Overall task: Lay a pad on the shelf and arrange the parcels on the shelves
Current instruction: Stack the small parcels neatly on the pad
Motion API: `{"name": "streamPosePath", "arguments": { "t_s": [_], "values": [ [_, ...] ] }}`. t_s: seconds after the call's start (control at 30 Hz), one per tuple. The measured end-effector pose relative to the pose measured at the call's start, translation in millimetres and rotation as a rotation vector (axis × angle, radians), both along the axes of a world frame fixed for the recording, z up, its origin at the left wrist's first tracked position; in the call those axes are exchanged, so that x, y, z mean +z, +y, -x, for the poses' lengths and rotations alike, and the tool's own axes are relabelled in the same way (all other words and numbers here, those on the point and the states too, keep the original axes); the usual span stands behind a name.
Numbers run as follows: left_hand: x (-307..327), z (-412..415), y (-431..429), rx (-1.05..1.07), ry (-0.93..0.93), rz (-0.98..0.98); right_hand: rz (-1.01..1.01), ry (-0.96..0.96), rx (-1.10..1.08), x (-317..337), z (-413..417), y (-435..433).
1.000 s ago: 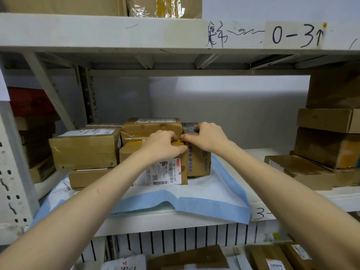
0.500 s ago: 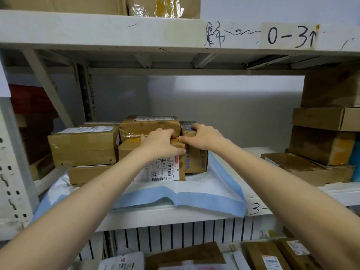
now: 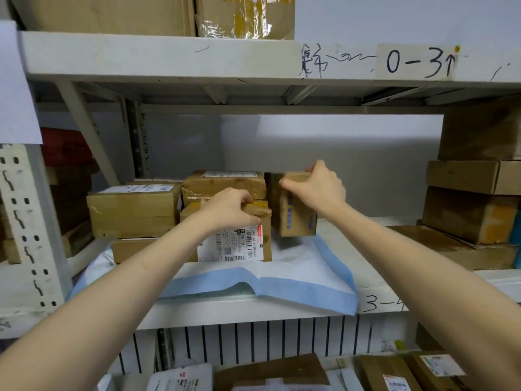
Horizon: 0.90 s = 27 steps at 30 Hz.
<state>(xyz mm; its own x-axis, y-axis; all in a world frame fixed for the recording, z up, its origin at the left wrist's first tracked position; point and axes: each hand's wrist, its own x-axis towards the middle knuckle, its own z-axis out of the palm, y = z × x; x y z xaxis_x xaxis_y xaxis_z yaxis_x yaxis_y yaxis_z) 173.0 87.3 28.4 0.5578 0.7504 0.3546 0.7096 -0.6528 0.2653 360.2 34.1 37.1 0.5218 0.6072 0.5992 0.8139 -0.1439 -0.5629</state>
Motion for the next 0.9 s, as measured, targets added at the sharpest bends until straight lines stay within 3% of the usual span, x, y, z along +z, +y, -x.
{"name": "streamPosePath", "arguments": {
  "t_s": [0.23,0.43,0.63,0.9],
  "values": [
    [5,-6,-6,0.035,-0.127,0.016,-0.092,0.136,0.036,8,-22,-16],
    [5,-11,-4,0.102,-0.103,-0.004,-0.097,0.136,0.082,-8,-15,-16],
    [7,-7,-3,0.077,-0.038,0.015,-0.136,0.008,0.049,12,-16,-23],
    [5,-9,-6,0.082,-0.006,-0.002,-0.107,0.079,0.114,-11,-9,-9]
  ]
}}
